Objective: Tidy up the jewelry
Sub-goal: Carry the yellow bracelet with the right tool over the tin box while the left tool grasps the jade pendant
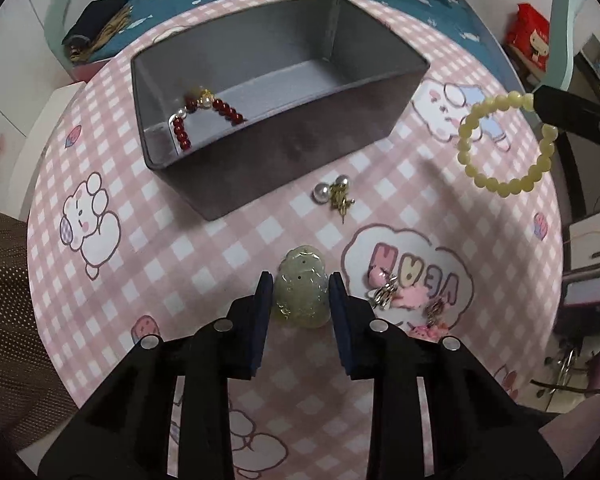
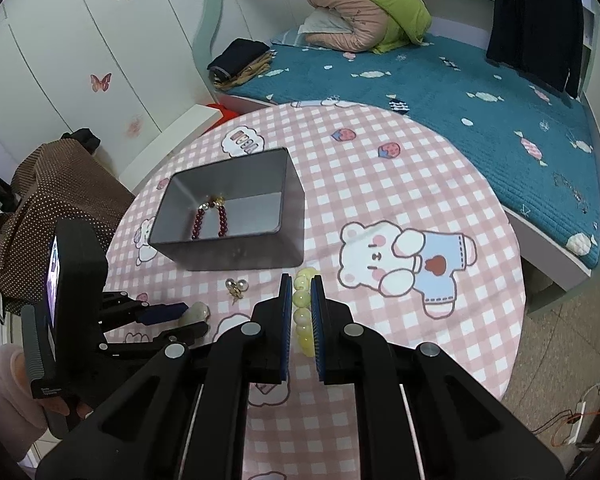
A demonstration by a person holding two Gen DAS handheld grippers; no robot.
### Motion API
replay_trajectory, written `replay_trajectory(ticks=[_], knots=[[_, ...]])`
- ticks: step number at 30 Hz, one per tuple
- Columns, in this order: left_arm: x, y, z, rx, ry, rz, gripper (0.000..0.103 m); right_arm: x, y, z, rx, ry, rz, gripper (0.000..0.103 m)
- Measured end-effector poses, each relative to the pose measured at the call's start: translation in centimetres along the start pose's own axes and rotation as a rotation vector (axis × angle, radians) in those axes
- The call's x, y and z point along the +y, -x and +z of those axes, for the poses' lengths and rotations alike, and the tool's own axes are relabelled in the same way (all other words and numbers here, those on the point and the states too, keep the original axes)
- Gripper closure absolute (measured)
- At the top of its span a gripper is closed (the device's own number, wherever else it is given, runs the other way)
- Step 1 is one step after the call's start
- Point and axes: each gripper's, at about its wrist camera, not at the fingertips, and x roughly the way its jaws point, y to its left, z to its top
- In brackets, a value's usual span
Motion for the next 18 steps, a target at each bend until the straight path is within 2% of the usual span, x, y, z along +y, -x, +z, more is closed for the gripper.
replay_trajectory(ticks=[9,14,18], knots=[[1.1,4.7,2.1,-0.118,0.053,-0.019,0.075,1.7,1.3,2.7,-0.076,0.057,0.027,0.095],[2.3,7.3,3.7,-0.185,0.122,-0.017,0.075,4.1,1.2,4.9,-0.118,0.120,0.080,0.095],[3.5,7.8,4.8,-0.208,0.159,-0.001,0.075,6.2,0.1,6.2,-0.113,0.172,0.139,0.095]])
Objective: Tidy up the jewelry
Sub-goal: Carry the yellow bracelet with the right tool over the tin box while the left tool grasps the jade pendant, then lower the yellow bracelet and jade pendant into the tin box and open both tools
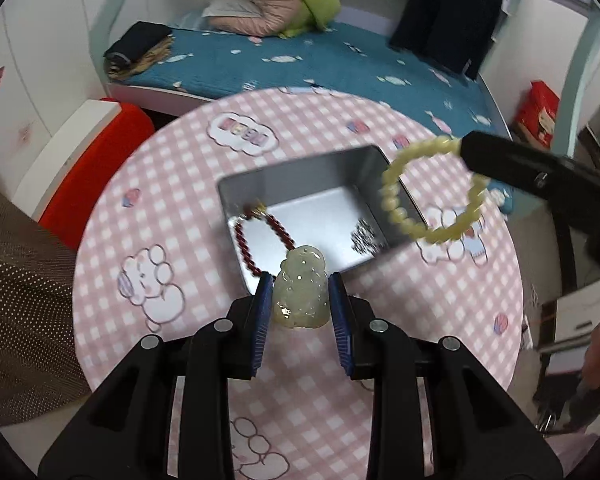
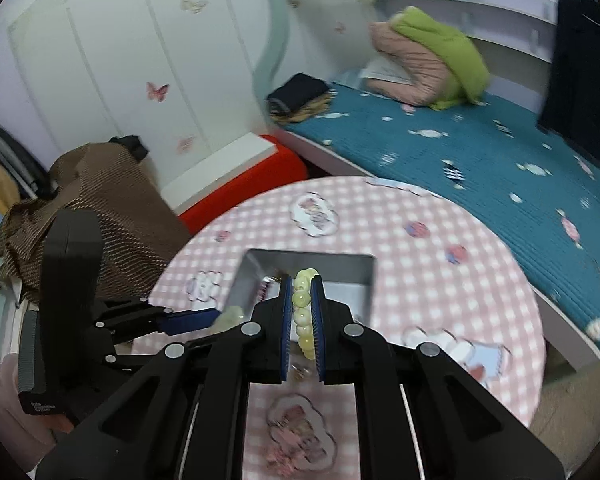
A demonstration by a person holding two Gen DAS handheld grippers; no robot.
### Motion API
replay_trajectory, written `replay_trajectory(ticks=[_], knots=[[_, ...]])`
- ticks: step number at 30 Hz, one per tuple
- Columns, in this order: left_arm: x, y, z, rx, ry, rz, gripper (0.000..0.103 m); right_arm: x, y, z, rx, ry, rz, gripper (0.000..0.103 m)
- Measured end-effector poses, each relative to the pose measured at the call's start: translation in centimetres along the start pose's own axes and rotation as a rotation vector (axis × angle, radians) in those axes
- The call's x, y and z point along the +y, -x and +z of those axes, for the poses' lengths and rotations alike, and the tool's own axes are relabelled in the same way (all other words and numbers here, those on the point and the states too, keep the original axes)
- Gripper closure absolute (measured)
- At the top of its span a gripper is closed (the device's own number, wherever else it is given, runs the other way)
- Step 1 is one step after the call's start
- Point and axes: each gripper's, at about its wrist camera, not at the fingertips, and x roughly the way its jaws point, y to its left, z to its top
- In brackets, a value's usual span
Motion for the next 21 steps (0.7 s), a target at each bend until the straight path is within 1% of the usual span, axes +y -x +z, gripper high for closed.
replay_trajectory(ticks=[5,8,9,11,15,16,18,20,21], knots=[[1.8,-0.1,0.6,-0.002,0.054,0.034,0.075,1.7,-3.1,0.8,0.049,0.029,0.097,0.095],[2.8,-0.1,0.8,0.004,0.081,0.054,0.075,2.3,-5.6,0.9,0.112,0.018,0.151,0.095],[3.2,-0.1,0.8,0.006,0.089,0.060,0.075,2.4,-6.6,0.8,0.135,0.002,0.183,0.095],[3.7,-0.2,0.9,0.010,0.102,0.073,0.075,2.4,-8.1,0.8,0.172,-0.015,0.209,0.095],[4.5,-0.5,1.0,0.020,0.123,0.086,0.075,2.6,-10.3,0.7,0.223,-0.024,0.214,0.094],[4.6,-0.8,1.0,0.026,0.126,0.091,0.075,2.5,-10.8,0.7,0.237,-0.024,0.195,0.091],[4.7,-1.1,1.1,0.031,0.133,0.082,0.075,2.0,-11.5,0.8,0.251,-0.040,0.154,0.091],[4.5,-1.3,1.3,0.030,0.133,0.063,0.075,1.4,-11.3,1.0,0.244,-0.053,0.131,0.088],[4.4,-1.4,1.5,0.030,0.131,0.058,0.075,1.2,-11.0,1.1,0.238,-0.052,0.110,0.084]])
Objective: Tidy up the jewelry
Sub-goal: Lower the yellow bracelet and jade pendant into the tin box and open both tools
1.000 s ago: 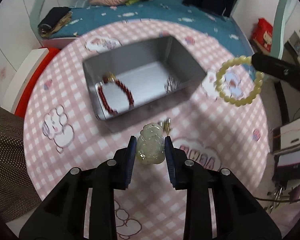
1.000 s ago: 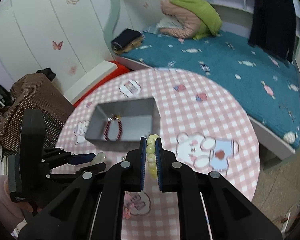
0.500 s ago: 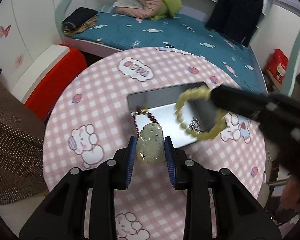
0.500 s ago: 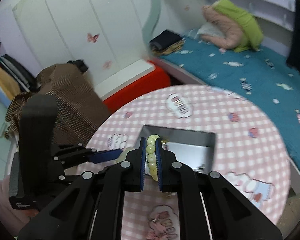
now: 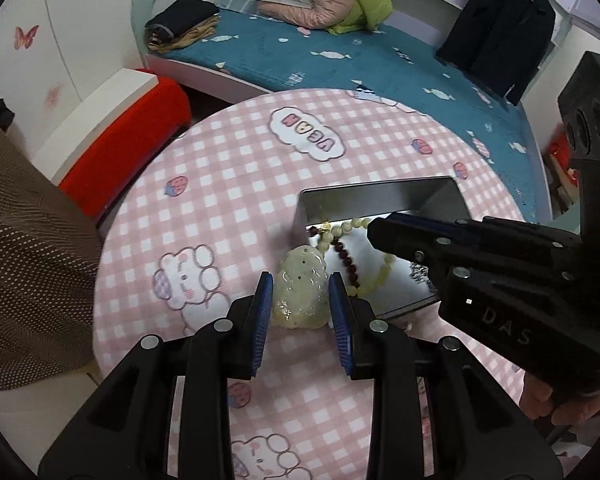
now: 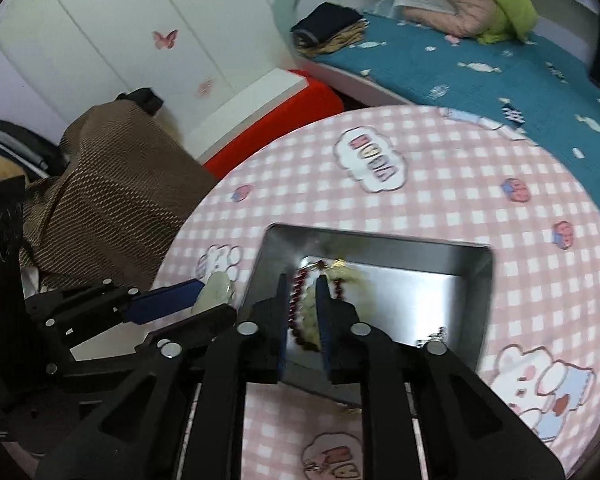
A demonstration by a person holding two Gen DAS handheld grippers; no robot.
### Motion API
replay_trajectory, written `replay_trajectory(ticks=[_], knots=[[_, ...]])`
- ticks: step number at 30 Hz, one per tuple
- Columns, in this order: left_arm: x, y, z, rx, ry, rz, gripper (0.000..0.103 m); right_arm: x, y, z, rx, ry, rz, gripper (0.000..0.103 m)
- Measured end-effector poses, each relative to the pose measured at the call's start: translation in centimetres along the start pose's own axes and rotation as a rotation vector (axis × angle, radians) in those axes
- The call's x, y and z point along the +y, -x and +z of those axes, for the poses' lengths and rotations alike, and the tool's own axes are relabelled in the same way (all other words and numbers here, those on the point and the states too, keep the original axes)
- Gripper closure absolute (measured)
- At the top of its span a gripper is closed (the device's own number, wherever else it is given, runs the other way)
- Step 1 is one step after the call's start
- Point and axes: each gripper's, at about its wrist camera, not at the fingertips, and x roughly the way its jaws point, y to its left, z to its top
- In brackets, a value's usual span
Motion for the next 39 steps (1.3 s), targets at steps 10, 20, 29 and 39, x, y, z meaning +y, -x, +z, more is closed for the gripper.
replay_trajectory(ticks=[10,20,29,39], knots=[[-2.0,-1.7,1.9,0.010,-0.029,-0.079,0.075,-4.2,4.3,-0.9,-0.100,-0.127,-0.129,0.070],[-3.9,-0.9,2.9,-0.010,-0.072,-0.111,0.075,-7.0,6.7,-2.3,-0.137,-0.239,-0.190,0.070],[-7.6,-5.6,3.2,0.097,-0.166,-0.051,0.075,-7.8,7.6,-3.4,-0.163,-0.272,-0.195,0.069],[-8.3,-9.0,3.3,0.144,-0.172,-0.015,0.074,-10.1,8.1,-5.0,-0.165,-0.331,-0.232,0.069]])
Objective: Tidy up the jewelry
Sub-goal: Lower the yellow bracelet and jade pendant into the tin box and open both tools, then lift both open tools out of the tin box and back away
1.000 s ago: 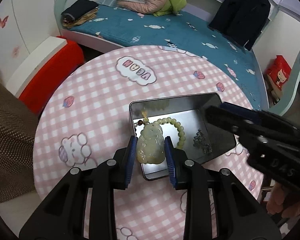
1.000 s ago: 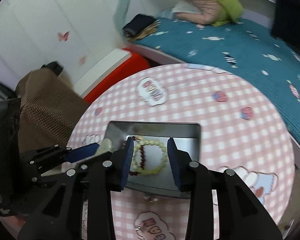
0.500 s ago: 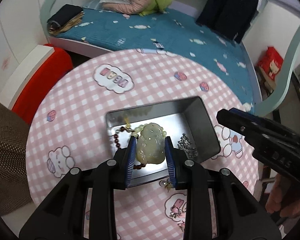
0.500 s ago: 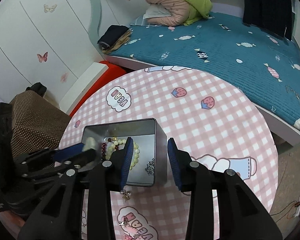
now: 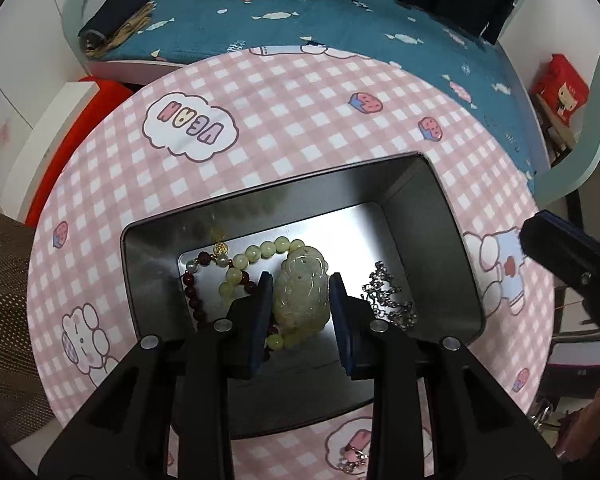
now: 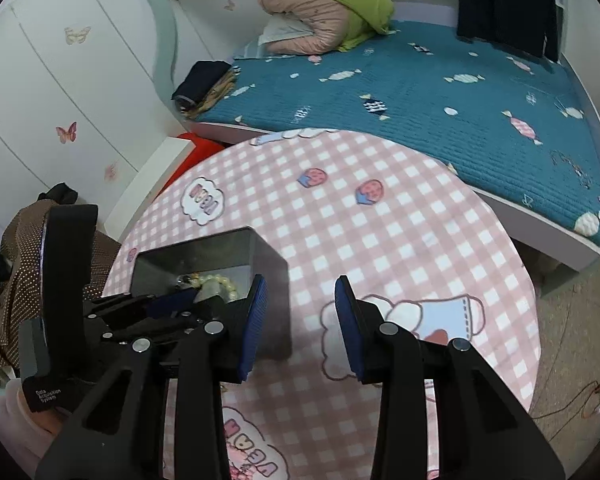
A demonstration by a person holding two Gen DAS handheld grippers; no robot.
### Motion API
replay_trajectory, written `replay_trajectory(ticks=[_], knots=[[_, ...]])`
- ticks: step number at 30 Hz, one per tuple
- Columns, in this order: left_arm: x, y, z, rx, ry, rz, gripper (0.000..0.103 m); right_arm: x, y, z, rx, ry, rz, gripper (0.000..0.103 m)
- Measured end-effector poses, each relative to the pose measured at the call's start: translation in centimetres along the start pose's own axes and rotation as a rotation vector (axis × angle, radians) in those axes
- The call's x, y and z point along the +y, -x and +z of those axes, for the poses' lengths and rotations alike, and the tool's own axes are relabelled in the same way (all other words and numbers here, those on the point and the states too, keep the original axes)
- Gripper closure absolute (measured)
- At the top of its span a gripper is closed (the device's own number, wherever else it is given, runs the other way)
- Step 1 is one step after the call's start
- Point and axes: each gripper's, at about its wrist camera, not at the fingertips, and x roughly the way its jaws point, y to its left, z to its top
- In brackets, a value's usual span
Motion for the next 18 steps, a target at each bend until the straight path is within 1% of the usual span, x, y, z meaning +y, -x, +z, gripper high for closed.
replay_trajectory(ticks=[5,8,11,17,18], knots=[[0.1,0.6,-0.1,-0.011,0.023,0.024,0.073,-0.6,0.3,0.0,-0.003,-0.008,-0.006,0.066],[0.3,0.9,-0.2,-0.004,0.029,0.044,0.073,-0.5,0.6,0.0,-0.009,-0.004,-0.001,0.064],[0.3,1.8,-0.5,-0.022,0.043,0.044,0.071,-0.3,1.0,0.0,-0.016,0.010,0.003,0.064],[0.2,3.8,-1.3,-0.051,0.065,0.061,0.063,0.4,2.4,-0.1,-0.041,0.038,0.020,0.062],[0.2,4.3,-1.5,-0.061,0.070,0.058,0.061,0.5,2.7,-0.2,-0.046,0.041,0.022,0.060]])
